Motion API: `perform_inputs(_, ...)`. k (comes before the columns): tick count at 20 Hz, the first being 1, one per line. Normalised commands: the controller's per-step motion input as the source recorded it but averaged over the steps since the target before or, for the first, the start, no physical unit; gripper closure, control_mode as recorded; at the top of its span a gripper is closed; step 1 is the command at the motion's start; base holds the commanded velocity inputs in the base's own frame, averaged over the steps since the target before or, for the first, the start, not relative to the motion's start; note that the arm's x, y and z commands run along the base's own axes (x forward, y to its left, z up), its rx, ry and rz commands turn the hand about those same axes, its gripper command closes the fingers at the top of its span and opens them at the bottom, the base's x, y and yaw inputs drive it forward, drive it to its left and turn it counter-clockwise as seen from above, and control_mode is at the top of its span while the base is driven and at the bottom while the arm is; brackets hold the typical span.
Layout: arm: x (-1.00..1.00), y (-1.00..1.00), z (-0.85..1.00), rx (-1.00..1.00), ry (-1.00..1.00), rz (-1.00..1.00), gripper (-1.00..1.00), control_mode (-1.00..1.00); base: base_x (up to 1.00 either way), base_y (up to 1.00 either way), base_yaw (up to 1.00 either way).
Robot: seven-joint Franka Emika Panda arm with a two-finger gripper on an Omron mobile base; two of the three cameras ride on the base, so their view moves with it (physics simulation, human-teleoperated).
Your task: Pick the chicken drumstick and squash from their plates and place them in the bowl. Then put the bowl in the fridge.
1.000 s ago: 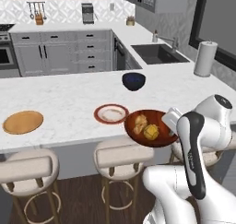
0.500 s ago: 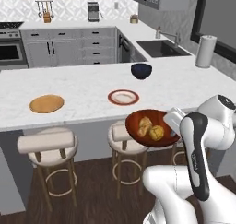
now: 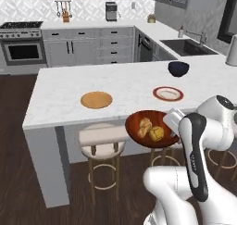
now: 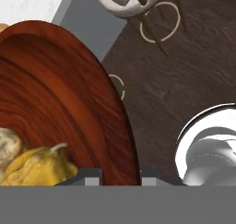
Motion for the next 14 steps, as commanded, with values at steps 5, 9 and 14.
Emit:
perform_inputs(5, 0.00, 0.00, 0.00, 0.00, 0.00, 0.00, 1.00, 1.00, 0.29, 1.00, 0.00)
perform_inputs(9, 0.00, 0.00, 0.00, 0.00, 0.00, 0.00, 1.00, 1.00, 0.37, 1.00, 0.00)
perform_inputs(14, 0.00, 0.00, 0.00, 0.00, 0.00, 0.00, 1.00, 1.00, 0.46, 1.00, 0.00)
